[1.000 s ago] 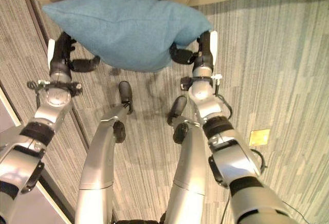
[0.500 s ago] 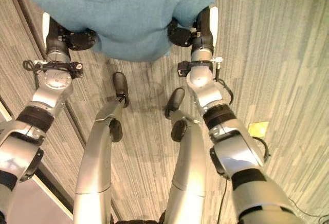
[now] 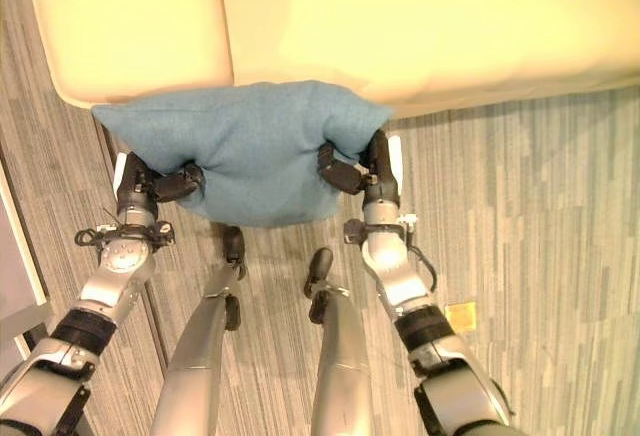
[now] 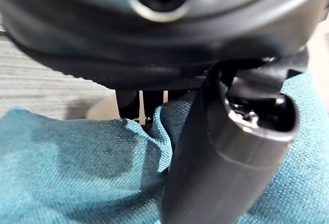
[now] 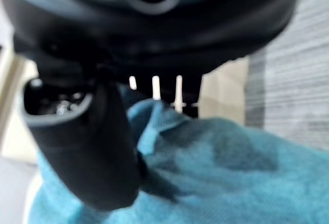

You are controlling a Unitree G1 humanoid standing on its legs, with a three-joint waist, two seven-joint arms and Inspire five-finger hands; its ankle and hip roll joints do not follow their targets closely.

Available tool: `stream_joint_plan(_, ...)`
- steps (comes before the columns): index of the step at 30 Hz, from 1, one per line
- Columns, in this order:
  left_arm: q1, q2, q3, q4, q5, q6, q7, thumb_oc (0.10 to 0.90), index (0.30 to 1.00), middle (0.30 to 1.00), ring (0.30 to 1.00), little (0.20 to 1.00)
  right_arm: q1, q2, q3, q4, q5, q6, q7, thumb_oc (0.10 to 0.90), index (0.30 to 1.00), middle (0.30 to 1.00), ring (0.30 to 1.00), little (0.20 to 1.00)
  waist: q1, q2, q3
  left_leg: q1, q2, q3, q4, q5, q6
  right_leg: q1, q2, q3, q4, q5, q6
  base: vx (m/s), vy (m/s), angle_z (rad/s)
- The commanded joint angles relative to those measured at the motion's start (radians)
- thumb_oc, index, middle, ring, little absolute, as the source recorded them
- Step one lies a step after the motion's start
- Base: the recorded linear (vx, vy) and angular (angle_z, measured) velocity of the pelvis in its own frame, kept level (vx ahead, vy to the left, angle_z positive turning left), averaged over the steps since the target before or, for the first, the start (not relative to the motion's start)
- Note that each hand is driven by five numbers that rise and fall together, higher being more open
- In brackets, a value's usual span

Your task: Pick up all the scattered cushions and arrange them neatly on the sofa.

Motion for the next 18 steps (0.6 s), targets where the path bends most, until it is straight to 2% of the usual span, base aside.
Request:
stream_joint_plan(1, -0.037, -0.07, -0.057, -0.144, 0.071, -0.163, -0.118, 0.4, 0.3, 0.3, 0.3, 0.3, 0.012, 0.002, 0.041, -0.162, -0.047, -0.132, 0.09, 0.4, 0.3, 0.3, 0.3, 0.3, -0.005, 0.062, -0.068, 0.119, -0.001, -0.081, 0.05, -0.181, -0.062, 0.194, 0.025, -0.011, -0.278, 0.106, 0.082, 0.03, -0.247, -0.01)
stream_joint_plan(2, 0.025, -0.066, -0.065, -0.164, 0.077, -0.166, -0.146, 0.4, 0.3, 0.3, 0.3, 0.3, 0.088, -0.007, 0.028, -0.195, -0.053, -0.133, 0.117, 0.4, 0.3, 0.3, 0.3, 0.3, -0.011, 0.058, -0.079, 0.198, -0.001, -0.077, 0.007, -0.144, -0.064, 0.284, 0.033, -0.036, -0.343, 0.137, 0.074, 0.04, -0.195, -0.01)
stream_joint_plan(3, 0.059, -0.068, -0.067, -0.172, 0.068, -0.166, -0.162, 0.4, 0.3, 0.3, 0.3, 0.3, 0.125, -0.008, 0.025, -0.204, -0.052, -0.133, 0.13, 0.4, 0.3, 0.3, 0.3, 0.3, -0.011, 0.057, -0.087, 0.249, 0.004, -0.075, -0.016, -0.139, -0.069, 0.337, 0.041, -0.047, -0.37, 0.138, 0.075, 0.07, -0.175, 0.03)
stream_joint_plan(8, 0.199, -0.068, -0.065, -0.176, 0.052, -0.155, -0.214, 0.4, 0.3, 0.3, 0.3, 0.3, 0.279, -0.026, -0.013, -0.236, -0.053, -0.122, 0.173, 0.4, 0.3, 0.3, 0.3, 0.3, -0.017, 0.051, -0.13, 0.456, 0.027, -0.065, -0.085, -0.129, -0.084, 0.568, 0.087, -0.066, -0.482, 0.127, 0.069, 0.12, -0.132, -0.02)
stream_joint_plan(10, 0.221, -0.068, -0.066, -0.177, 0.056, -0.151, -0.221, 0.4, 0.3, 0.3, 0.3, 0.3, 0.308, -0.029, -0.023, -0.243, -0.052, -0.12, 0.18, 0.4, 0.3, 0.3, 0.3, 0.3, -0.018, 0.051, -0.134, 0.491, 0.034, -0.063, -0.09, -0.125, -0.087, 0.609, 0.094, -0.069, -0.498, 0.123, 0.067, 0.12, -0.117, -0.02)
stream_joint_plan(11, 0.28, -0.068, -0.061, -0.187, 0.051, -0.145, -0.247, 0.4, 0.3, 0.3, 0.3, 0.3, 0.369, -0.038, -0.052, -0.269, -0.039, -0.121, 0.203, 0.4, 0.3, 0.3, 0.3, 0.3, -0.022, 0.043, -0.163, 0.566, 0.058, -0.051, -0.089, -0.131, -0.095, 0.706, 0.119, -0.068, -0.543, 0.111, 0.06, 0.2, -0.17, -0.05)
stream_joint_plan(12, 0.301, -0.069, -0.053, -0.19, 0.05, -0.142, -0.253, 0.4, 0.3, 0.3, 0.3, 0.3, 0.389, -0.044, -0.058, -0.28, -0.045, -0.119, 0.21, 0.4, 0.3, 0.3, 0.3, 0.3, -0.02, 0.038, -0.172, 0.59, 0.062, -0.052, -0.083, -0.14, -0.094, 0.735, 0.127, -0.065, -0.553, 0.108, 0.057, 0.2, -0.141, -0.09)
stream_joint_plan(15, 0.337, -0.075, -0.051, -0.196, 0.051, -0.139, -0.259, 0.4, 0.3, 0.3, 0.3, 0.3, 0.42, -0.057, -0.065, -0.291, -0.063, -0.114, 0.217, 0.4, 0.3, 0.3, 0.3, 0.3, -0.009, 0.03, -0.17, 0.616, 0.052, -0.08, -0.049, -0.139, -0.094, 0.779, 0.137, -0.049, -0.564, 0.107, 0.053, 0.07, -0.015, -0.1)
stream_joint_plan(18, 0.368, -0.092, -0.05, -0.189, 0.053, -0.132, -0.255, 0.4, 0.3, 0.3, 0.3, 0.3, 0.44, -0.06, -0.077, -0.285, -0.076, -0.105, 0.216, 0.4, 0.3, 0.3, 0.3, 0.3, 0.003, 0.014, -0.186, 0.638, -0.008, -0.164, -0.061, -0.149, -0.091, 0.817, 0.142, -0.021, -0.593, 0.122, 0.059, 0.09, 0.019, -0.21)
